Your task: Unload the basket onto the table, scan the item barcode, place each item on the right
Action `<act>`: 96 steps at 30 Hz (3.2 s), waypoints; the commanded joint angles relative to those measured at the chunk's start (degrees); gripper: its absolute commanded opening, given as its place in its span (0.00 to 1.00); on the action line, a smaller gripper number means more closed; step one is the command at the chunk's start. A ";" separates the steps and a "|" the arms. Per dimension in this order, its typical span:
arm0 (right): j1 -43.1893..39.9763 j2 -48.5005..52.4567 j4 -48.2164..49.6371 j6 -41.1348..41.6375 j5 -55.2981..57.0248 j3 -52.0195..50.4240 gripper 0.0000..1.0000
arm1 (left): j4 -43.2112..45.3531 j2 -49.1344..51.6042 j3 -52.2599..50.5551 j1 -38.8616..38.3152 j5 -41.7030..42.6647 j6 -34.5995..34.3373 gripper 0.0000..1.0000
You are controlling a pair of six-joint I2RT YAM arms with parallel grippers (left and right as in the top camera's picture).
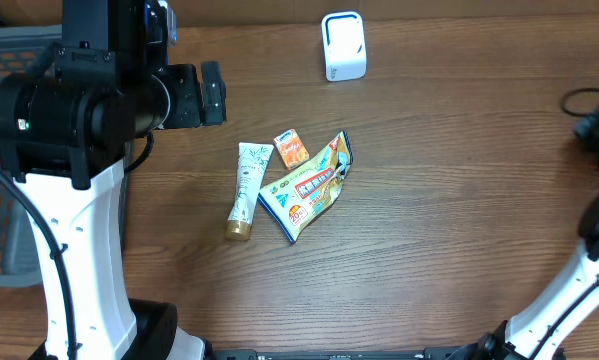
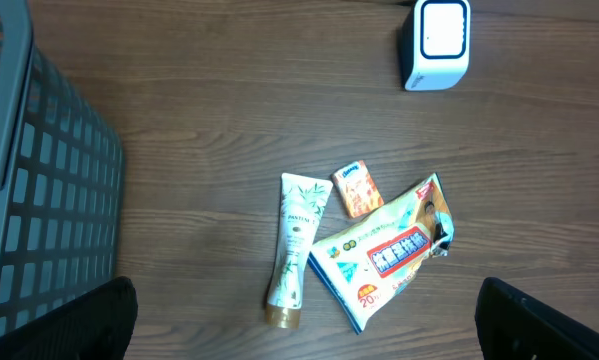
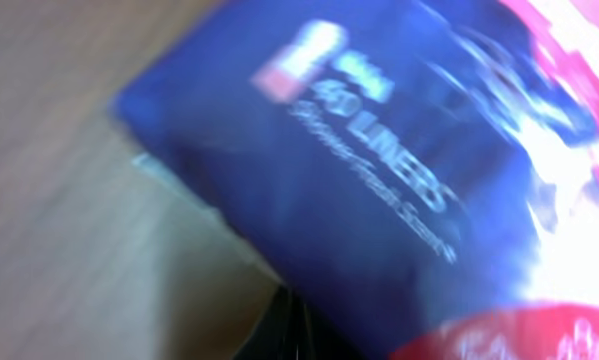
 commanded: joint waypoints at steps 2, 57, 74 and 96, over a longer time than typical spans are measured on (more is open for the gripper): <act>-5.20 0.31 -1.68 -0.24 1.40 0.09 0.04 | 0.07 0.20 0.48 -0.02 0.50 0.28 1.00; -2.86 -14.95 4.94 -2.73 -51.91 2.10 0.47 | 0.09 0.20 0.48 -0.02 0.50 0.28 1.00; 30.01 -15.43 -21.86 -13.68 -51.52 1.86 0.15 | 0.09 0.20 0.48 -0.02 0.50 0.28 1.00; 57.68 -5.07 -23.37 -9.14 -27.21 1.14 0.04 | 0.09 0.20 0.48 -0.02 0.50 0.28 1.00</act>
